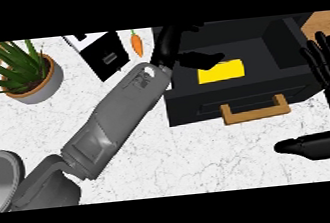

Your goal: Pick up the cup, place it into the drawer and close the drawer

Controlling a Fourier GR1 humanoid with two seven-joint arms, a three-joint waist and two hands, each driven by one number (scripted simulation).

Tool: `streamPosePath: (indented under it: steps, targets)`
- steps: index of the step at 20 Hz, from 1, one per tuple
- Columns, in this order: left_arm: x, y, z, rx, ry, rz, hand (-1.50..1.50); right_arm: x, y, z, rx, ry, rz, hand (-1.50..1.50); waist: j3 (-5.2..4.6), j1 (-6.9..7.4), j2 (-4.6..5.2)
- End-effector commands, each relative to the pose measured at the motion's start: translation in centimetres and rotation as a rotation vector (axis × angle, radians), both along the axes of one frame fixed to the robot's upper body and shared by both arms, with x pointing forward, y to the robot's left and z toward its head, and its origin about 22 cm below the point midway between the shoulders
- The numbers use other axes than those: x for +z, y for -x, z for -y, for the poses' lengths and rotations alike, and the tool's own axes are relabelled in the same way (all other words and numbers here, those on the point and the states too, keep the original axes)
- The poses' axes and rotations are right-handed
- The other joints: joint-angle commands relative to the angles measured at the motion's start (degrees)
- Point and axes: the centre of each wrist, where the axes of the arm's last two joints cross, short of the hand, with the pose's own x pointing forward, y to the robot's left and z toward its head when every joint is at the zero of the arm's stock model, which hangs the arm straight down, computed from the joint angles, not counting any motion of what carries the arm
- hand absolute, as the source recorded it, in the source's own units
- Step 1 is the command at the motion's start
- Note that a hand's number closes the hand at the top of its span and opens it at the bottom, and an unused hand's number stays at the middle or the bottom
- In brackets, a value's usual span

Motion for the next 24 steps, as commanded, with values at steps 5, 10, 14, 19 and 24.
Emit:
streamPosePath:
  steps: [5, 10, 14, 19, 24]
  targets:
    - [-0.1, 0.7, 0.7, 0.031, 0.053, 0.072, -1.5, -1.0, 0.4, -0.2, 0.053, -0.066, 0.014, -1.5, -0.02, -0.24, -0.05]
    - [1.6, 1.1, 1.6, -0.015, 0.157, 0.112, -1.5, 0.3, 1.1, 0.4, 0.185, -0.114, -0.028, 1.5, -0.07, 1.84, -0.75]
    - [1.6, 1.0, 1.3, -0.013, 0.205, 0.127, -1.5, 1.1, 2.3, 2.3, 0.191, 0.002, -0.021, 1.5, -0.08, 3.32, -1.04]
    - [4.3, 1.1, 1.8, 0.001, 0.269, 0.087, -1.5, 2.5, 3.1, 2.7, 0.215, 0.209, -0.041, 1.5, -0.1, 4.85, -1.43]
    - [6.5, -0.4, -3.6, 0.039, 0.298, 0.093, -1.5, 2.9, 3.0, 1.0, 0.121, 0.341, -0.049, 1.5, -0.13, 6.24, -1.57]
